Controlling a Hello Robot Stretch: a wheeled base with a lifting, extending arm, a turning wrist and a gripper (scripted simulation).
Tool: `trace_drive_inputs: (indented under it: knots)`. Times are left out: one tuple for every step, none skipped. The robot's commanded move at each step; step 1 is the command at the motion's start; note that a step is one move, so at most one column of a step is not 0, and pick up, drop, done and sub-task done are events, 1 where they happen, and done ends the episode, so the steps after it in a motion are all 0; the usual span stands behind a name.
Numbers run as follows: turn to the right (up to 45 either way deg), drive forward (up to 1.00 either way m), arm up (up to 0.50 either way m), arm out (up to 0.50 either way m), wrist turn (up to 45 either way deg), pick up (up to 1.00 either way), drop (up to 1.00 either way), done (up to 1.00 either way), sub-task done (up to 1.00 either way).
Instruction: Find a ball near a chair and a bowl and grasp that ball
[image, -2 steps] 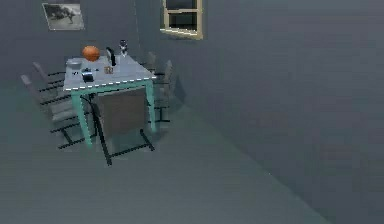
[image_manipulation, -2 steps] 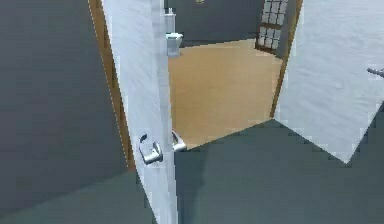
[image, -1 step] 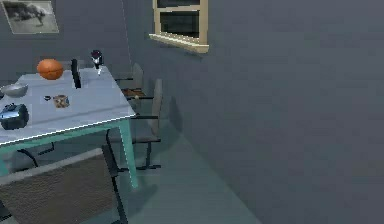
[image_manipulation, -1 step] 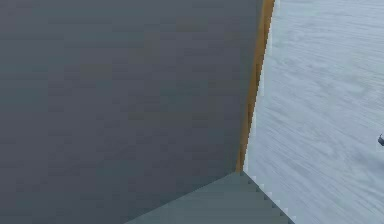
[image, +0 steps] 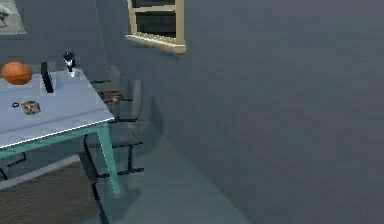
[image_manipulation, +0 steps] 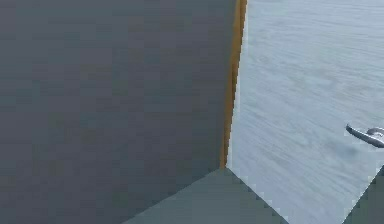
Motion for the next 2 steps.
trace_drive_inputs:
  knots:
    - [0.0, 0.6, 0.0, 0.0, 0.0, 0.0, 0.0, 0.0, 0.0]
    - [-45.0, 0.0, 0.0, 0.0, 0.0, 0.0, 0.0, 0.0, 0.0]
